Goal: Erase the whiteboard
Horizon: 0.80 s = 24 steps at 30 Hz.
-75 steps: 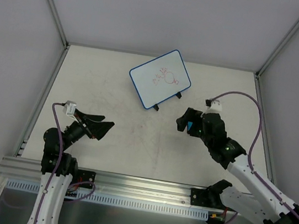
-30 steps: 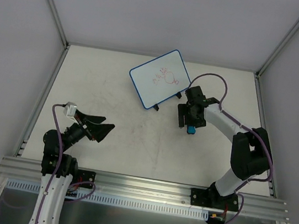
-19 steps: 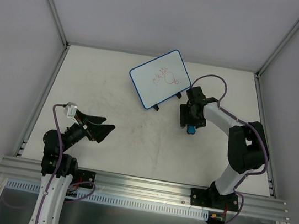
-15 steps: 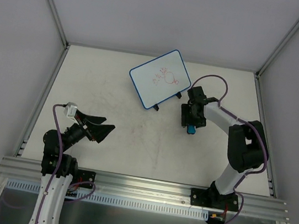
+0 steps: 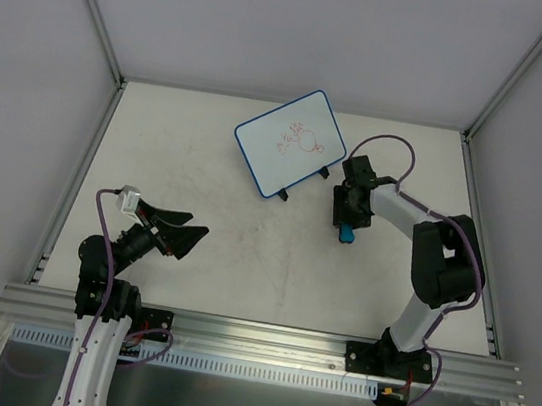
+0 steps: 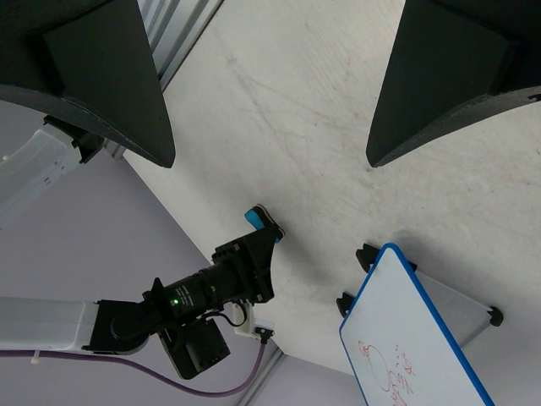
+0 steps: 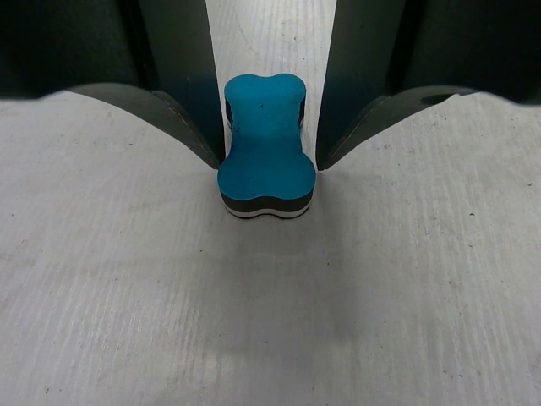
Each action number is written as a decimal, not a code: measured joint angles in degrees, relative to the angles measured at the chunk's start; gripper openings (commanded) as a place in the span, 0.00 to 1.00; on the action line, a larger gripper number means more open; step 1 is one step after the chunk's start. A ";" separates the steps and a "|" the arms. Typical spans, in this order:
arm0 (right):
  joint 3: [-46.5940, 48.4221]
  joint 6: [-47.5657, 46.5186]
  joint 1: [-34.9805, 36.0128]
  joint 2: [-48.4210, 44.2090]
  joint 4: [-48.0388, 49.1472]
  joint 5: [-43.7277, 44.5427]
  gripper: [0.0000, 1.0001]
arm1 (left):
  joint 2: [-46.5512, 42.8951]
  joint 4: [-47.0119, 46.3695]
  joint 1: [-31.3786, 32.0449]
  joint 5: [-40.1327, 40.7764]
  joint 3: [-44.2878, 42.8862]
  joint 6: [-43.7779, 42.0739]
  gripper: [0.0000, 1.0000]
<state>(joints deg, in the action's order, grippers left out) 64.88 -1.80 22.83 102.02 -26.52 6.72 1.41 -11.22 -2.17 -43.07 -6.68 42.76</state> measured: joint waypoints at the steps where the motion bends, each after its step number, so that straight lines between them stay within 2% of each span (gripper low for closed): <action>1: 0.00 0.02 -0.09 0.20 0.07 0.02 0.50 | 0.00 0.00 0.00 0.00 0.02 0.00 0.99; 3: 0.00 0.04 -0.15 0.46 0.17 0.04 0.50 | -0.04 0.00 0.00 0.00 0.04 0.00 0.99; 6: -0.07 0.13 -0.26 0.68 0.22 0.07 0.42 | -0.07 0.00 0.00 0.00 0.07 0.00 0.99; 15: -1.05 0.39 -0.48 0.20 1.38 0.31 0.39 | -0.09 0.00 0.00 0.02 0.07 0.00 0.99; 20: -1.90 0.70 -0.48 -0.39 2.23 0.52 0.31 | -0.09 0.00 0.00 0.02 0.07 -0.02 0.99; 24: -1.90 0.70 -0.48 -0.39 2.23 0.52 0.31 | -0.09 0.00 0.00 0.02 0.07 -0.02 0.99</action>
<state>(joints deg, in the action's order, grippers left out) 62.98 -1.10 22.35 101.62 -24.29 7.25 1.32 -11.22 -2.17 -43.05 -6.61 42.74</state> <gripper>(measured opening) 0.398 0.990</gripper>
